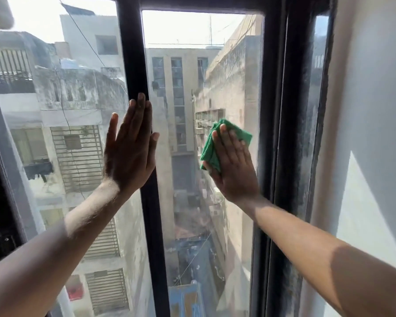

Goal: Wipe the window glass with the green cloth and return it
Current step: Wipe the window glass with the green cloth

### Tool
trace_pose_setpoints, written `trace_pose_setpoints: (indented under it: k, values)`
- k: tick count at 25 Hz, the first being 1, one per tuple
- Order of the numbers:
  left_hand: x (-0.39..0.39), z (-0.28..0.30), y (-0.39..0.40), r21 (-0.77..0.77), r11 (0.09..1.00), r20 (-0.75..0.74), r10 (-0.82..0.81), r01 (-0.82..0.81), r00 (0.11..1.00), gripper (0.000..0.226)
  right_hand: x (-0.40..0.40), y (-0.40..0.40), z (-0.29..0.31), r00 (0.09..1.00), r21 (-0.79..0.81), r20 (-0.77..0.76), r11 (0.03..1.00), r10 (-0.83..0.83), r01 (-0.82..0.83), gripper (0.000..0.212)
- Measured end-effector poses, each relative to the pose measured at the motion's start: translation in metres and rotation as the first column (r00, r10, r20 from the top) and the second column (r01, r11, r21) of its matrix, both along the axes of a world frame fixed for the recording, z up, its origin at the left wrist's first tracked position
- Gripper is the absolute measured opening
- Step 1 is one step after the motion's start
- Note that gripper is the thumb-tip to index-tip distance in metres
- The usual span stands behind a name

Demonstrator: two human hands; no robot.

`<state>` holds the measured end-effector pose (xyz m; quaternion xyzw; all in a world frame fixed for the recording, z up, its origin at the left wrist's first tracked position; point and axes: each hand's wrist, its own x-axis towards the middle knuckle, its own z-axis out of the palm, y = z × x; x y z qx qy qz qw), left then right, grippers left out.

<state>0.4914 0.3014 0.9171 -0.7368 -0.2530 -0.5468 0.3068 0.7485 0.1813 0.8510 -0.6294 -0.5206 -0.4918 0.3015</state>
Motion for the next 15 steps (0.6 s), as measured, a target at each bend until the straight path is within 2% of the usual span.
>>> trace_pose_setpoints:
  k: [1,2,3,4,5,6,7,8,9,10,11,12,13,14,15]
  values:
    - [-0.001,-0.002,0.000,0.004,1.000,-0.004,0.004,-0.004,1.000,0.065,-0.010,0.009,0.008,0.968,0.172,-0.250,0.984,-0.009,0.054,0.078]
    - [-0.002,-0.002,0.000,0.011,1.000,-0.010,0.012,-0.012,1.000,0.065,-0.029,0.020,0.005,0.899,0.293,-0.438,0.949,0.024,0.118,0.079]
    - [-0.003,-0.003,0.000,0.016,1.000,-0.014,0.027,-0.027,1.000,0.065,-0.047,0.030,-0.015,0.851,0.332,-0.523,0.930,0.040,0.160,0.079]
    - [-0.005,-0.003,0.000,0.018,0.999,-0.016,0.045,-0.045,0.999,0.064,-0.063,0.037,-0.050,0.880,0.262,-0.475,0.958,0.022,0.118,0.080]
    - [-0.008,-0.003,0.000,0.016,0.999,-0.028,0.052,-0.051,0.998,0.064,-0.073,0.035,-0.093,0.967,0.084,-0.255,0.996,-0.013,0.035,0.081]
    - [-0.011,-0.003,0.000,0.012,0.999,-0.047,0.051,-0.050,0.998,0.064,-0.070,0.025,-0.127,0.996,-0.130,0.091,0.991,-0.025,0.037,0.084]
    - [-0.013,-0.003,0.001,0.015,0.999,-0.067,0.053,-0.052,0.996,0.064,-0.051,0.012,-0.135,0.912,-0.273,0.409,0.955,0.004,0.118,0.086]
    - [-0.015,-0.003,0.002,0.023,0.998,-0.085,0.063,-0.061,0.994,0.064,-0.027,0.002,-0.125,0.805,-0.344,0.589,0.922,0.065,0.177,0.088]
    - [-0.018,-0.002,0.003,0.030,0.997,-0.099,0.071,-0.068,0.993,0.064,-0.007,-0.001,-0.108,0.763,-0.362,0.641,0.910,0.088,0.200,0.089]
    - [-0.019,-0.002,0.003,0.031,0.997,-0.107,0.072,-0.070,0.992,0.064,0.004,-0.002,-0.086,0.813,-0.339,0.577,0.927,0.071,0.160,0.087]
    - [-0.019,-0.003,0.003,0.028,0.997,-0.107,0.069,-0.067,0.992,0.063,0.006,0.000,-0.061,0.911,-0.244,0.411,0.967,0.034,0.074,0.084]
    - [-0.018,-0.005,0.002,0.023,0.998,-0.099,0.064,-0.063,0.993,0.063,0.000,0.003,-0.038,0.988,-0.052,0.154,0.999,0.003,0.006,0.080]
    - [-0.017,-0.006,0.001,0.012,0.998,-0.090,0.056,-0.055,0.994,0.063,-0.014,0.011,-0.021,0.990,0.147,-0.142,0.989,0.024,-0.003,0.077]
    - [-0.015,-0.007,-0.001,-0.001,0.999,-0.080,0.043,-0.044,0.996,0.063,-0.033,0.023,-0.011,0.917,0.300,-0.391,0.953,0.080,0.044,0.076]
    - [-0.014,-0.008,-0.002,-0.008,0.999,-0.070,0.037,-0.038,0.997,0.063,-0.055,0.033,-0.013,0.834,0.375,-0.534,0.922,0.134,0.092,0.076]
